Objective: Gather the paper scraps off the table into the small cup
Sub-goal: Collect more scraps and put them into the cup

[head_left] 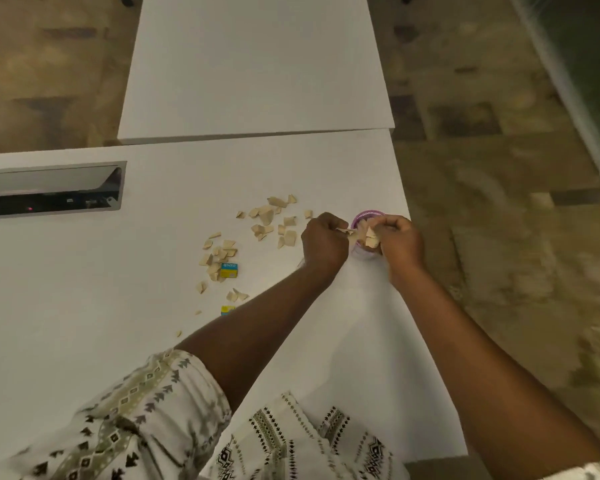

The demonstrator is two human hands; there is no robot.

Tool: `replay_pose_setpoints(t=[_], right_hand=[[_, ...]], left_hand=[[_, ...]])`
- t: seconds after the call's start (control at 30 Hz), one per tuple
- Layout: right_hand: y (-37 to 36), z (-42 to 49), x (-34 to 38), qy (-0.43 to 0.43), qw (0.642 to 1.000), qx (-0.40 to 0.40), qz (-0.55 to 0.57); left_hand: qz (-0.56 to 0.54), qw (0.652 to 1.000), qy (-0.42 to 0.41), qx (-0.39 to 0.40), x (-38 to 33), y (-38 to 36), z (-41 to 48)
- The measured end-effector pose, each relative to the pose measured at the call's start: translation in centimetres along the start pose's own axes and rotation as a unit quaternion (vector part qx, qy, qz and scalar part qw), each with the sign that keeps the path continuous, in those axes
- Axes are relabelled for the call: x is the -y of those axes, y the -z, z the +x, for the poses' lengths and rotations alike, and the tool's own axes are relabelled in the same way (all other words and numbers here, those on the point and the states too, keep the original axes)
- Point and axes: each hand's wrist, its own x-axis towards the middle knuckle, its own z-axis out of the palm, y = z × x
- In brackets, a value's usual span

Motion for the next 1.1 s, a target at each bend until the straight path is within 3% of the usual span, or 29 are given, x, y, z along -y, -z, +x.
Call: replay_pose_setpoints(t=[0.17, 0.4, 0.57, 0.67, 0.77, 0.9, 1.03, 1.1], right_hand=[[1.1, 2.1, 1.2, 0.018, 0.999, -0.019, -0.035], [2.4, 3.1, 1.6, 0.016, 0.996, 0.049, -0.069], [2.9, 2.1, 1.9, 0.107, 0.982, 0.033, -0.149], [2.8, 0.8, 1.2, 0.23, 0.939, 0.032, -0.255], [2.1, -0.3, -0.5, 0.31, 0.869, 0.11, -0.369], [0.6, -0.4, -2.4, 0.316, 0.779, 0.162, -0.517], [-0.3, 0.2, -2.7, 0.299, 0.733, 0.171, -0.587], [-0.6, 0.3, -2.4, 0.298, 0.729, 0.17, -0.592]], left_hand=[[0.038, 0.999, -0.027, 0.0, -2.7, -3.2, 1.1], [0.112, 0.99, -0.057, 0.056, -3.0, -3.9, 1.6], [0.123, 0.986, -0.09, 0.073, -2.9, -2.7, 1.2], [0.115, 0.986, -0.098, 0.064, -2.1, -1.5, 0.9], [0.11, 0.987, -0.102, 0.056, -0.8, -0.2, 0.5], [0.118, 0.987, -0.102, 0.05, 1.7, 1.7, -0.4], [0.154, 0.981, -0.108, 0.038, 5.8, 4.8, -2.0], [0.165, 0.981, -0.096, 0.026, 8.2, 6.8, -2.9]])
